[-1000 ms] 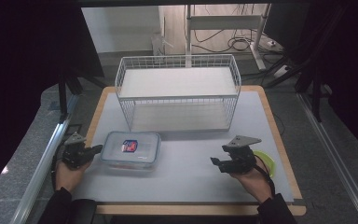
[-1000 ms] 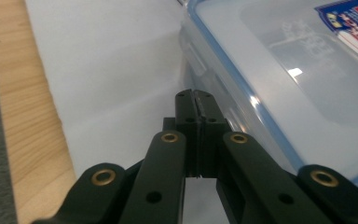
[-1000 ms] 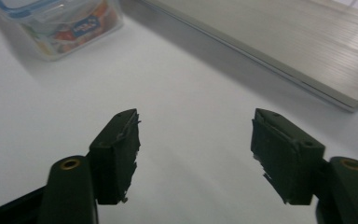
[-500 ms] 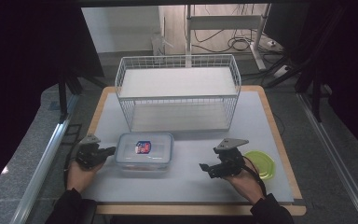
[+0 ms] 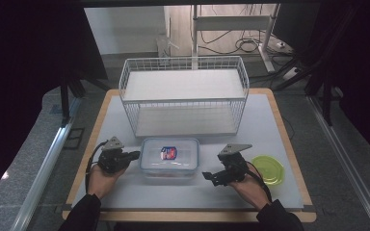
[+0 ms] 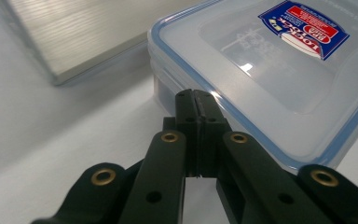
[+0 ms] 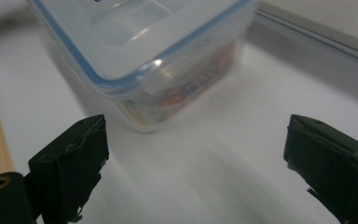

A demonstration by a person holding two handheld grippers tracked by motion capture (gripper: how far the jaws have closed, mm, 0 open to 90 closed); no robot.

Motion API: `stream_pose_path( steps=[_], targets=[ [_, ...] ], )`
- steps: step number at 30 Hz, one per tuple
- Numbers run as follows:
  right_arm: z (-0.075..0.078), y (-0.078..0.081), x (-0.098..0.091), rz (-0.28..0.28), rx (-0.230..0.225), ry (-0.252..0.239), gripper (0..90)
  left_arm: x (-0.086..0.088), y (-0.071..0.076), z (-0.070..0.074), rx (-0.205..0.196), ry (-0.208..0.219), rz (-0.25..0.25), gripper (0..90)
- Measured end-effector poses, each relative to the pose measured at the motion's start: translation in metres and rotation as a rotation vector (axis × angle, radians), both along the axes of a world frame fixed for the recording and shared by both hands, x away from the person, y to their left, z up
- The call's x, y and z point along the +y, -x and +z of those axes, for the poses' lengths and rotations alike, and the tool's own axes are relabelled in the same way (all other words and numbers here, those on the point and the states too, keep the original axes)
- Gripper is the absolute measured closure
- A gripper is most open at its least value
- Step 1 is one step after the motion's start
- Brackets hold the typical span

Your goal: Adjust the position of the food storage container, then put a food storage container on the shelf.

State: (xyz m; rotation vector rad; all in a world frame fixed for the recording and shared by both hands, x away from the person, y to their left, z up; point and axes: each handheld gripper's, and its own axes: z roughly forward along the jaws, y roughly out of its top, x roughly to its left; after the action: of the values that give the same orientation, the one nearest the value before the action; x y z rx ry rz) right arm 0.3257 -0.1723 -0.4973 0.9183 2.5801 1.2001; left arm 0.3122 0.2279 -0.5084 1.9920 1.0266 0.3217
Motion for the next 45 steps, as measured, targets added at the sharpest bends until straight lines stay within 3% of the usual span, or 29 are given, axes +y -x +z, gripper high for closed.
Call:
stream_pose_path(
  steps=[11,13,18,22,23,24,26,29,30,37,40,41,45],
  targets=[
    [-0.004,0.003,0.008,0.036,0.008,0.014,6.2,-0.024,0.0,0.0,0.006,0.017,-0.052,89.9],
    [-0.004,0.003,0.008,0.033,0.006,0.016,6.3,-0.034,-0.001,0.0,0.0,0.007,-0.081,89.9],
    [-0.005,0.003,0.007,0.027,0.002,0.042,6.4,-0.039,0.0,0.002,-0.017,-0.023,-0.083,87.3],
    [-0.001,0.004,0.003,0.018,-0.007,0.041,6.3,-0.031,0.007,0.005,-0.046,-0.034,-0.038,57.5],
    [0.0,0.005,0.002,0.015,-0.016,0.039,6.4,-0.028,0.01,0.006,-0.051,-0.031,-0.031,57.5],
    [0.002,0.005,-0.001,0.006,-0.02,0.03,6.3,-0.024,0.013,0.006,-0.057,-0.016,-0.039,42.7],
    [0.002,0.006,-0.003,0.0,-0.025,0.029,5.8,-0.021,0.018,0.005,-0.051,-0.011,-0.053,27.0],
    [0.002,0.007,-0.004,-0.004,-0.026,0.032,5.4,-0.019,0.024,0.004,-0.06,-0.025,-0.064,20.5],
    [0.001,0.007,-0.006,-0.011,-0.023,0.034,5.3,-0.019,0.025,0.004,-0.064,-0.037,-0.059,12.1],
    [0.004,0.006,-0.008,-0.025,-0.033,0.01,4.8,-0.022,0.022,0.003,-0.103,-0.016,-0.051,1.8],
    [0.005,0.005,-0.009,-0.033,-0.034,0.002,4.7,-0.022,0.019,0.001,-0.089,0.001,-0.05,1.8],
    [0.006,0.004,-0.009,-0.039,-0.029,-0.002,4.7,-0.023,0.017,0.0,-0.066,0.012,-0.054,1.8],
    [0.009,0.002,-0.009,-0.039,-0.017,-0.01,4.9,-0.027,0.014,0.001,-0.05,0.006,-0.067,2.0]
  ],
)
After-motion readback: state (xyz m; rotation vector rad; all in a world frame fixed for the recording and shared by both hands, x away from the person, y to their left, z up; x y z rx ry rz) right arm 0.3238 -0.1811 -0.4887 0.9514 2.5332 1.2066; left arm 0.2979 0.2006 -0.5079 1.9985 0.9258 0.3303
